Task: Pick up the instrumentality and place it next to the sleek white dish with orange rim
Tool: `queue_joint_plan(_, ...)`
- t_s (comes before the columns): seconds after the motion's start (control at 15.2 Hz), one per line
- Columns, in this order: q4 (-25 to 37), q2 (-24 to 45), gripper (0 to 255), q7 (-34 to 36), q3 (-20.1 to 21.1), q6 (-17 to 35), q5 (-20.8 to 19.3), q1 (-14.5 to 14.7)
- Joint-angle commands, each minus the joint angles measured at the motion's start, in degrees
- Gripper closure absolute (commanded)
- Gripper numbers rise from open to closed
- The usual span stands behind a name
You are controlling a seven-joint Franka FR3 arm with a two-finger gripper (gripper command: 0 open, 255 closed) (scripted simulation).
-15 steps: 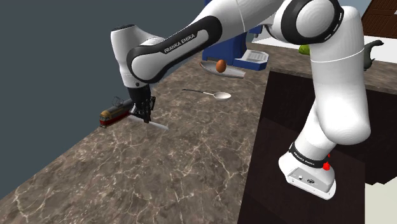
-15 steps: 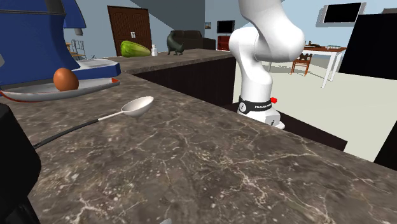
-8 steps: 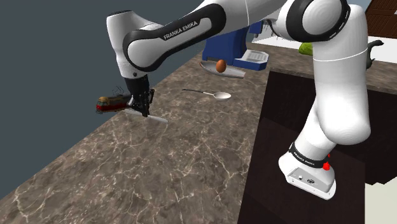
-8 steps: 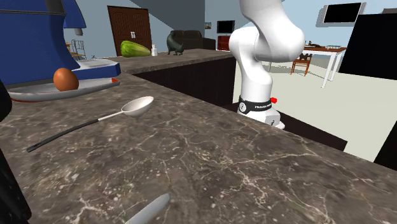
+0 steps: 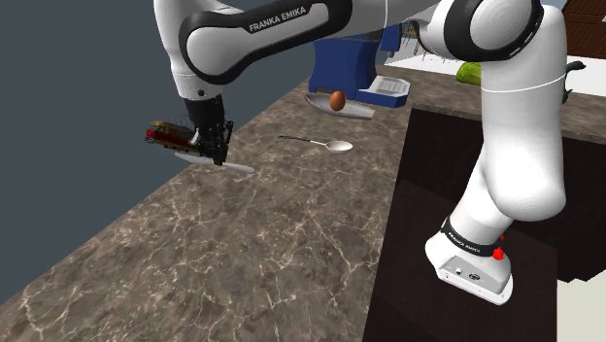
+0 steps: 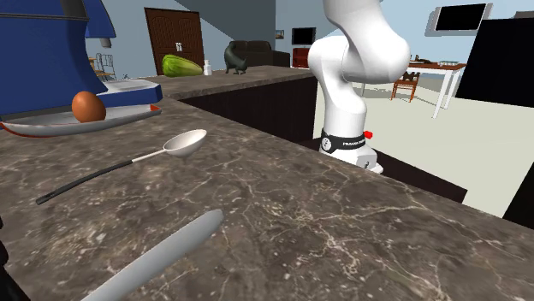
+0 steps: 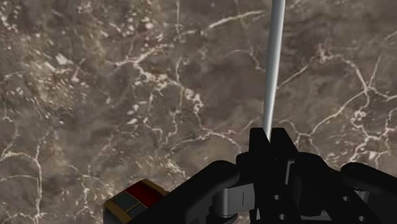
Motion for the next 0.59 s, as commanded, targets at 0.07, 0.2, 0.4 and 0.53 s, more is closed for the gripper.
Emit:
queue_joint_plan(0.07,2.02,-0.21,255,-0.07,0.07,-2.17,0.1,0.09)
queue_joint_plan(0.2,3.34,-0.37,255,-0.09,0.12,-3.63,0.17,0.16)
queue_joint_plan(0.4,5.49,-0.49,255,-0.11,0.19,-5.88,0.23,0.3)
queue_joint_plan(0.53,7.03,-0.49,255,-0.12,0.23,-7.42,0.25,0.41)
